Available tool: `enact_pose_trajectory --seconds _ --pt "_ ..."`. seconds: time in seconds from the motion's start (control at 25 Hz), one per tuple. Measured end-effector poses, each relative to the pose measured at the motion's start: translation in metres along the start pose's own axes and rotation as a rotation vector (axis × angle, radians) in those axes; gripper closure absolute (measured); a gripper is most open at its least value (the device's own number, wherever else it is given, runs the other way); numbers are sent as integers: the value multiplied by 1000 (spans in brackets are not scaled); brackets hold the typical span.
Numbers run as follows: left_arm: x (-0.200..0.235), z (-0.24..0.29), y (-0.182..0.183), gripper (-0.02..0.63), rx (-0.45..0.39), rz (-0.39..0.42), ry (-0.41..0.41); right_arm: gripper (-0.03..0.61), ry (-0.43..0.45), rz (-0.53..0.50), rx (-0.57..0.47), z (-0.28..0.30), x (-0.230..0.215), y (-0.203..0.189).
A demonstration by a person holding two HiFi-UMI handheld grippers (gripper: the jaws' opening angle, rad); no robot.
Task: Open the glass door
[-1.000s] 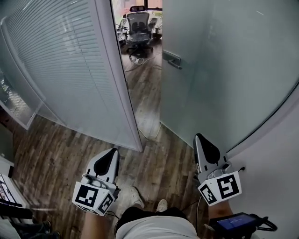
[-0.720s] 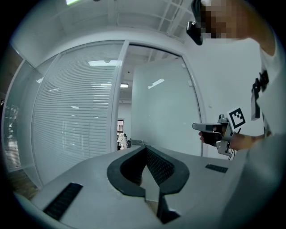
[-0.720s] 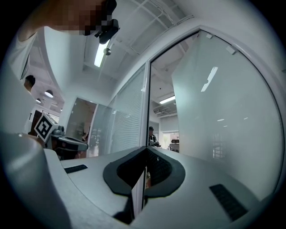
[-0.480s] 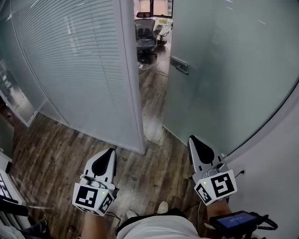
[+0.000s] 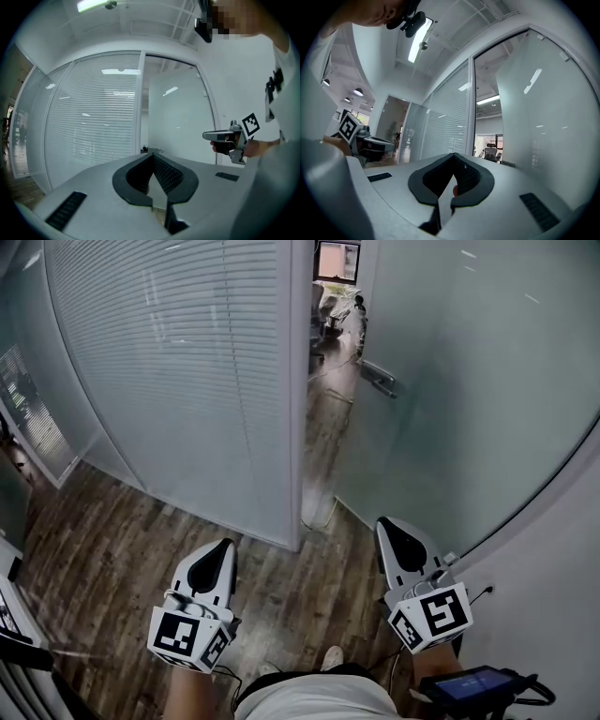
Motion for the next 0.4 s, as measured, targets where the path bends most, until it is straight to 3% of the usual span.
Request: enact_pose_trajectory --seconds 0.4 --pt "3 -12 11 614 -11 -3 -24 578 -13 -28 13 -6 12 13"
Point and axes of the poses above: the fingertips, and each gripper's own axes: z forward along the fingers, x to its left, y out of its top, the point moved 7 cm from there along -z, backward along the fingers, and after that the axes turned 7 degrees about x, right-handed, at the moved point
